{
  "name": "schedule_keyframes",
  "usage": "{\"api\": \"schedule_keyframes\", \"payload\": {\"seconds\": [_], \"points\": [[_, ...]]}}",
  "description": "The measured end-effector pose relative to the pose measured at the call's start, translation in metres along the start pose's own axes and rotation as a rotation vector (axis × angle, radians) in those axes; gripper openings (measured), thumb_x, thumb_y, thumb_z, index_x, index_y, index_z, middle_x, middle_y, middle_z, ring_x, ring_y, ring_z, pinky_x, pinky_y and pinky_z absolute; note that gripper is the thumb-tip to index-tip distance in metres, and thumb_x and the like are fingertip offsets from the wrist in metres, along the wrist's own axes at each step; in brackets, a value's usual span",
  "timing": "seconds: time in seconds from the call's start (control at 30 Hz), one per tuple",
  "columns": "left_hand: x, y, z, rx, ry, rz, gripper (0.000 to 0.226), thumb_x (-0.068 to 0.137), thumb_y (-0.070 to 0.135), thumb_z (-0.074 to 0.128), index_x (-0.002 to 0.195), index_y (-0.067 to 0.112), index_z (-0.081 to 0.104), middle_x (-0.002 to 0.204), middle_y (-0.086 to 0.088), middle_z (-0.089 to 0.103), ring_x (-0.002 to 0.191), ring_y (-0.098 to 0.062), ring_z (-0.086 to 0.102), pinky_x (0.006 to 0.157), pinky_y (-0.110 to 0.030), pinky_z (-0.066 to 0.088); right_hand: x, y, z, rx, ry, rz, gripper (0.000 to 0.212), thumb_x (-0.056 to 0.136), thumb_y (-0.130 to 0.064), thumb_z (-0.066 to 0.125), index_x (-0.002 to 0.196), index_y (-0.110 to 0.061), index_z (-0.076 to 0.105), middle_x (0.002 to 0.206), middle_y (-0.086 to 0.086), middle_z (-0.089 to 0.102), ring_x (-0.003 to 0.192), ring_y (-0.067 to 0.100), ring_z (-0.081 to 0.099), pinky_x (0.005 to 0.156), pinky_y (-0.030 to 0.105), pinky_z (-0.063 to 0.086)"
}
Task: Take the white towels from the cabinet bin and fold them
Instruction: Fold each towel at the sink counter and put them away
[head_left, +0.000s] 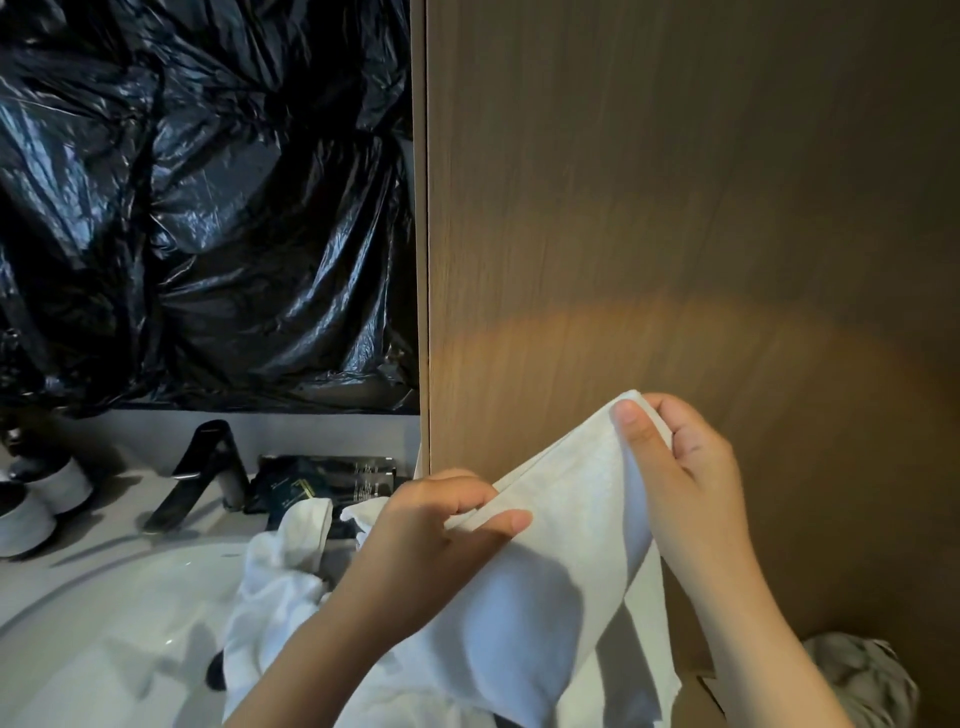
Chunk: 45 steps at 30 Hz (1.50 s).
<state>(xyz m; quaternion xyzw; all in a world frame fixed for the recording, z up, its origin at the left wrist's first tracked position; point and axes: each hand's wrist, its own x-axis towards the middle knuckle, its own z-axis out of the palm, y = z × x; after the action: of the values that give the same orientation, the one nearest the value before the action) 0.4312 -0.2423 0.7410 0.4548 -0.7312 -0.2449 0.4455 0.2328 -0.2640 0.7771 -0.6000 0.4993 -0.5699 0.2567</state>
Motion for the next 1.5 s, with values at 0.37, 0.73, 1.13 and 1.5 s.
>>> {"api": "schedule_keyframes", "payload": {"seconds": [0.37, 0.73, 1.13, 1.5], "points": [[-0.011, -0.018, -0.007, 0.136, -0.059, 0.074, 0.046, 0.087, 0.027, 0.069, 0.054, 0.051, 0.047, 0.061, 0.021, 0.046, 0.058, -0.001, 0.043, 0.057, -0.010, 0.029, 0.007, 0.001, -0.019, -0.050, 0.083, 0.014, 0.017, 0.098, -0.035, 0.051, 0.086, -0.030, 0.062, 0.082, -0.017, 0.064, 0.086, 0.005, 0.060, 0.071, 0.022, 0.045], [-0.017, -0.048, -0.012, 0.206, -0.017, 0.102, 0.042, 0.086, 0.053, 0.058, 0.057, 0.026, 0.042, 0.059, 0.008, 0.046, 0.057, -0.009, 0.044, 0.056, -0.025, 0.039, 0.025, -0.009, -0.041, -0.093, 0.183, 0.001, 0.019, 0.099, -0.038, 0.048, 0.084, -0.031, 0.057, 0.082, -0.013, 0.059, 0.075, -0.012, 0.056, 0.067, 0.017, 0.041], [-0.005, -0.055, -0.042, 0.296, 0.058, -0.071, 0.040, 0.075, 0.064, 0.054, 0.058, 0.028, 0.053, 0.071, 0.014, 0.059, 0.066, -0.006, 0.055, 0.055, -0.017, 0.038, 0.059, -0.014, -0.058, -0.098, 0.243, 0.040, 0.016, 0.099, -0.043, 0.048, 0.102, -0.031, 0.058, 0.093, -0.020, 0.058, 0.090, 0.005, 0.057, 0.073, 0.017, 0.042], [0.074, 0.020, -0.094, 0.050, 0.446, -0.118, 0.052, 0.086, 0.033, 0.069, 0.061, -0.009, 0.052, 0.054, -0.010, 0.040, 0.049, -0.013, 0.036, 0.047, -0.022, 0.030, 0.081, -0.015, -0.068, -0.007, 0.379, -0.013, 0.034, 0.100, -0.041, 0.047, 0.094, -0.012, 0.061, 0.086, 0.004, 0.062, 0.077, 0.011, 0.055, 0.069, 0.027, 0.046]]}}
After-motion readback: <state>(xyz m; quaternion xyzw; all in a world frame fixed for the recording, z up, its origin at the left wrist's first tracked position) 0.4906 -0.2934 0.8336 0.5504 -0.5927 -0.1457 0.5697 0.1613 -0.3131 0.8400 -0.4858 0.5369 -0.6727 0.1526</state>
